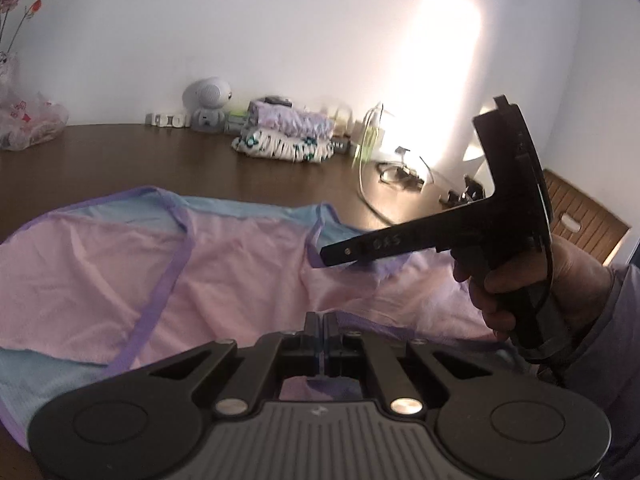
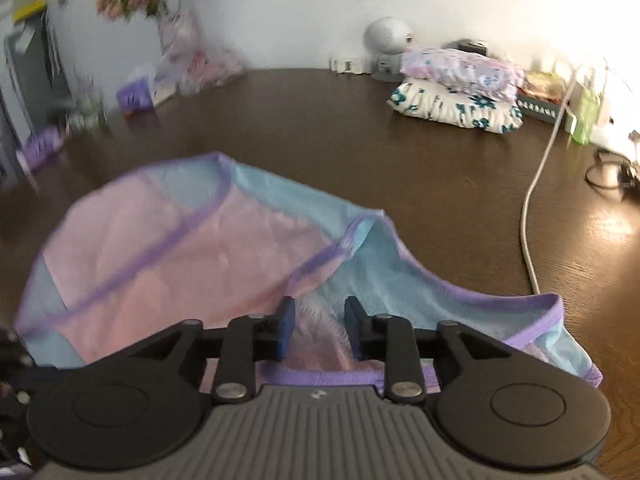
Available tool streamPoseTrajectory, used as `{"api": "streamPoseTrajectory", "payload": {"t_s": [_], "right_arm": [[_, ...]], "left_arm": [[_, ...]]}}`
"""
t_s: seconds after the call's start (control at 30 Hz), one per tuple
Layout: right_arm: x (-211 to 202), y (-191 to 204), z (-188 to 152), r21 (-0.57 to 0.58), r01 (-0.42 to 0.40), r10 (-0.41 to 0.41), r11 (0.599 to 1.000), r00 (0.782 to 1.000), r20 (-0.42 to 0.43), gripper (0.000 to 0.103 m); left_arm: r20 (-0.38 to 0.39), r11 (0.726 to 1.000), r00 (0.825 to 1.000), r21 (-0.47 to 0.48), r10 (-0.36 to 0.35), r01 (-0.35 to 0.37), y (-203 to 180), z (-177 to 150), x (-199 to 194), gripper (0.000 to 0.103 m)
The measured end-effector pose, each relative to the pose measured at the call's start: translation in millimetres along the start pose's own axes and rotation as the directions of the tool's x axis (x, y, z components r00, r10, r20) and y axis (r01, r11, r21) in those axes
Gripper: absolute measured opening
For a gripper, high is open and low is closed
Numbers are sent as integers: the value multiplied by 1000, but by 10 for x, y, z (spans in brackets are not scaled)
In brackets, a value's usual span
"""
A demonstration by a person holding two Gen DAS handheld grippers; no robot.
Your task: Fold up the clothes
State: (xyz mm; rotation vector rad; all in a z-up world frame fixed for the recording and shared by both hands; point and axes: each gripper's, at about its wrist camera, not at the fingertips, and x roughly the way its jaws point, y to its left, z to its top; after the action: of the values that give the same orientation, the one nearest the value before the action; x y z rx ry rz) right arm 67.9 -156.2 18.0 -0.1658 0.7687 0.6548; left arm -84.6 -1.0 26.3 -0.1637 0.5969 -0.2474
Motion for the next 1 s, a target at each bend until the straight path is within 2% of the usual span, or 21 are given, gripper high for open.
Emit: {"api": "streamPoseTrajectory", "payload": {"t_s": [0.1,0.2,0.33,0.37,0.43,0.47,0.53,0.63,0.77,0.8,0.87,0.93,1.0], "right_arm": [[-49,12,-15,11,-7,6,1000,1000,21,31],[-162,-45,37,56,-65,61,996,996,67,31],[-116,-15,21,61,-90,88,994,995,46,31],[-84,8,7,52,-89,87,995,996,32,29],[-23,51,-21,34,-88,88,996,996,8,13],[-36,37,-20,47,-103,102,994,995,18,1],[-112,-30,11,94,-118,112,989,992,65,1],[-346,-229,134,207,-164,131,965,978,164,1],[-489,-271,263,216,-286,238,934,946,221,1],[-479,-249,290,211,-314,268,926,938,221,1],[-357,-130,340,194,-330,294,924,936,193,1],[-171,6,376,183,-328,304,927,941,152,1],[39,132,403,179,-324,309,929,945,106,2]], "left_arm": [[-17,1000,1000,5,10,-10,15,-53,34,1],[-29,1000,1000,4,13,-13,32,-91,59,1],[-24,1000,1000,1,-5,5,28,-108,71,1],[-23,1000,1000,4,-7,7,19,-105,76,1],[-21,1000,1000,5,-8,8,15,-101,87,1],[-18,1000,1000,1,-10,10,11,-94,91,1],[5,1000,1000,-12,-25,25,0,-75,69,1],[86,991,989,-48,-117,122,-11,-43,-60,0],[128,987,980,-29,-153,158,-76,-61,-128,0],[133,986,979,-47,-155,162,-60,-76,-132,0],[136,972,978,-155,-158,179,68,-112,-138,0],[112,947,982,-268,-154,179,217,-170,-113,0],[75,911,986,-379,-147,164,378,-244,-71,1]]}}
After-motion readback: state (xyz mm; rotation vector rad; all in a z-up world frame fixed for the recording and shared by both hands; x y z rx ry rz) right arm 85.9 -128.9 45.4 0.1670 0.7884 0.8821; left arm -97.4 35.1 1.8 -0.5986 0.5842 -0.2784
